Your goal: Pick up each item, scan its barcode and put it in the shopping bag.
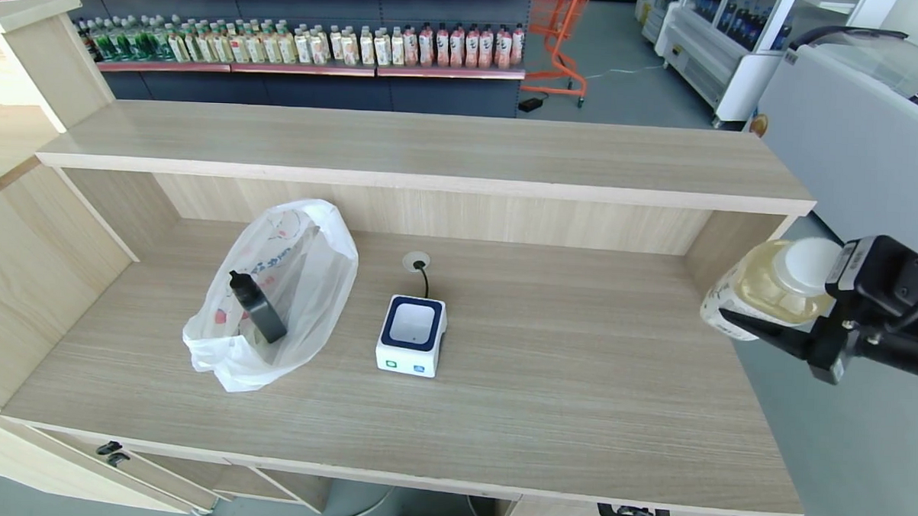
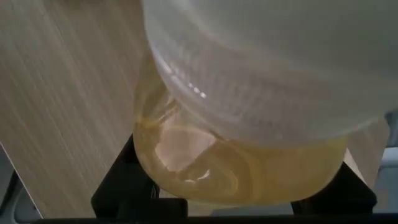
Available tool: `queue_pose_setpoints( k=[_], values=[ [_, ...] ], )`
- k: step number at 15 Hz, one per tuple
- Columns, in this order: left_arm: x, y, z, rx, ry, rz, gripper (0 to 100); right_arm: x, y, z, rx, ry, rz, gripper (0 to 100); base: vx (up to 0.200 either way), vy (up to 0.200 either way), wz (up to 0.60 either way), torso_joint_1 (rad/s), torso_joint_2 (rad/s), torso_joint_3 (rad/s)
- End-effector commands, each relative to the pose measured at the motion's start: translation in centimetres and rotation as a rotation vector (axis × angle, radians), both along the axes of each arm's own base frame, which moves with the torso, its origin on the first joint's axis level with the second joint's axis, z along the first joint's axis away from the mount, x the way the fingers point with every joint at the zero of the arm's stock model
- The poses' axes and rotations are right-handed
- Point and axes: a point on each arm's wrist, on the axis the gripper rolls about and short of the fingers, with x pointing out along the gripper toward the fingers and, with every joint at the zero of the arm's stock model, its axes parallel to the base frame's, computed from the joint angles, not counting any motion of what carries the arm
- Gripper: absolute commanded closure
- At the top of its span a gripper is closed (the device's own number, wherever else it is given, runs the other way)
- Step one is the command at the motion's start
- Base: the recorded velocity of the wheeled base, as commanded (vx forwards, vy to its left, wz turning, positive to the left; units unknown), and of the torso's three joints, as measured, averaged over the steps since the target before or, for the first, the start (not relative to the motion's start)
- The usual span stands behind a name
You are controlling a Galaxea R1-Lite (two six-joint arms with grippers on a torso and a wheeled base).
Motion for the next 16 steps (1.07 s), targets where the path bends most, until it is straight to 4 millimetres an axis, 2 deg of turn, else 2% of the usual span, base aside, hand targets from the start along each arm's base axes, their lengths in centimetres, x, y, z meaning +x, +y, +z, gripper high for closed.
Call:
queue_pose_setpoints(
  k=[1, 4, 10, 16],
  values=[
    [0.01, 0.00, 0.00, 0.000, 0.002, 0.000, 0, -0.40, -0.41, 0.62, -0.043, -0.057, -0.012, 100, 0.000, 0.000, 0.00, 0.000, 0.00, 0.000],
    [0.01, 0.00, 0.00, 0.000, 0.002, 0.000, 0, -1.07, -0.42, 1.24, -0.060, -0.102, -0.005, 100, 0.000, 0.000, 0.00, 0.000, 0.00, 0.000],
    [0.01, 0.00, 0.00, -0.002, 0.002, 0.001, 0, -1.27, -0.29, 1.15, -0.057, -0.097, 0.008, 100, 0.000, 0.000, 0.00, 0.000, 0.00, 0.000],
    [0.01, 0.00, 0.00, 0.000, 0.002, 0.001, 0, -1.23, -0.01, 0.96, -0.037, -0.079, 0.077, 100, 0.000, 0.200, 0.00, 0.005, 0.00, 0.004]
  ],
)
